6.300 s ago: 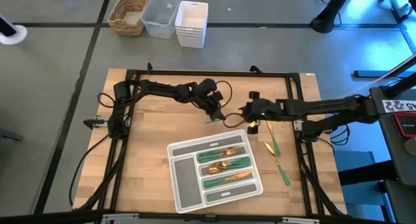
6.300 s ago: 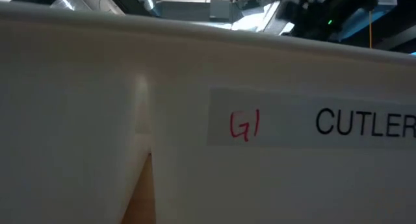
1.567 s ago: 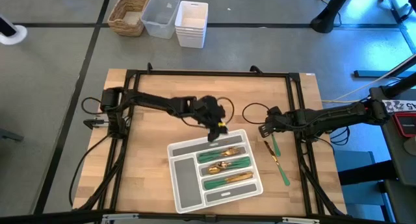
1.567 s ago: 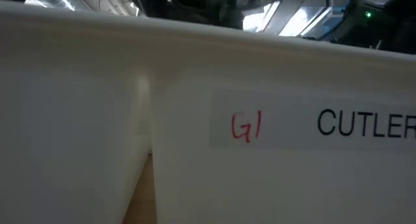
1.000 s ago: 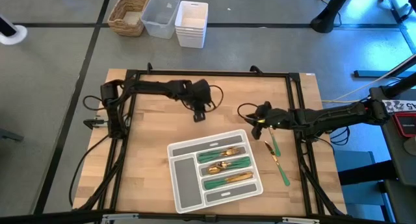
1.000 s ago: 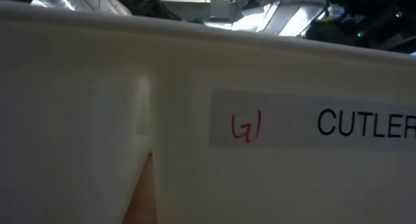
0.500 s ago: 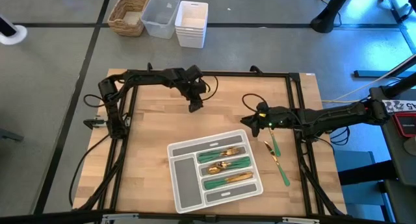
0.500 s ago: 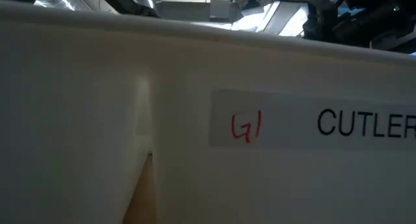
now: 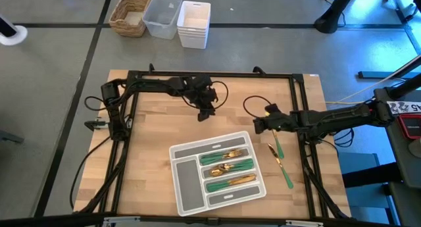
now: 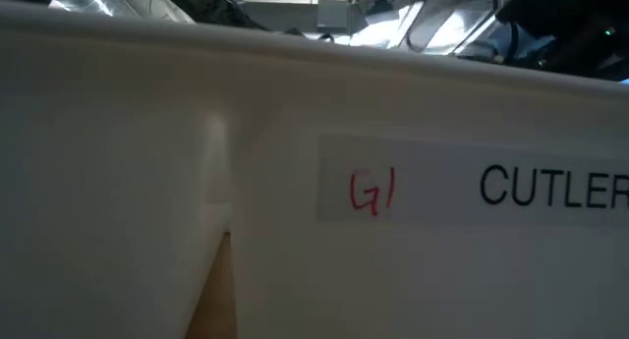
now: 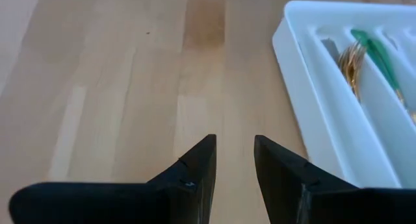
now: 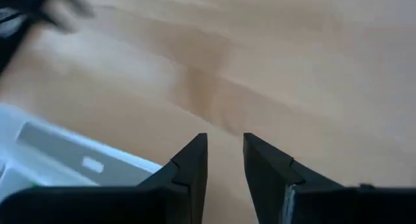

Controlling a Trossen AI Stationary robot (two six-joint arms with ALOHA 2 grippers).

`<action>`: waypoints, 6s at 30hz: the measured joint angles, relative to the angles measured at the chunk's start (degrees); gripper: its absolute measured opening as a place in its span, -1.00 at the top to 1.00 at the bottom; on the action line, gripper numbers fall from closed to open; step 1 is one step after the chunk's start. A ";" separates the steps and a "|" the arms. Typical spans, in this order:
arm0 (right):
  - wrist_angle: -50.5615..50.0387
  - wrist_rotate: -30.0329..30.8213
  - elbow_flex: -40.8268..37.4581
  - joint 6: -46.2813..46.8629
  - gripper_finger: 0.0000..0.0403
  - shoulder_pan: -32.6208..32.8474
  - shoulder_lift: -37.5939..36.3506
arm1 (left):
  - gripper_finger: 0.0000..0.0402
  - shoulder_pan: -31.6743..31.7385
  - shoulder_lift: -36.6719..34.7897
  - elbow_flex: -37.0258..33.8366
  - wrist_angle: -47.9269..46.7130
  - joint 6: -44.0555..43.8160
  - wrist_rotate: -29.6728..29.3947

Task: Sort silverware
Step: Put the green knife into the white silverware tray

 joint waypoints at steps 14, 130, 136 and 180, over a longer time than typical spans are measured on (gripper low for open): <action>-21.92 -5.72 -0.04 32.37 0.51 0.00 0.00 | 0.51 0.10 0.04 0.00 0.24 -4.01 0.69; -28.92 -18.46 4.16 4.86 0.86 0.00 15.65 | 0.51 -16.16 0.04 -0.02 10.99 -1.90 -0.20; -27.08 -18.29 4.28 4.73 0.93 0.00 15.52 | 0.51 -16.16 0.04 -0.02 10.95 -1.63 -0.20; -20.74 -18.22 4.48 3.37 1.00 0.00 15.41 | 0.51 -17.06 10.62 5.60 33.28 -2.29 -2.96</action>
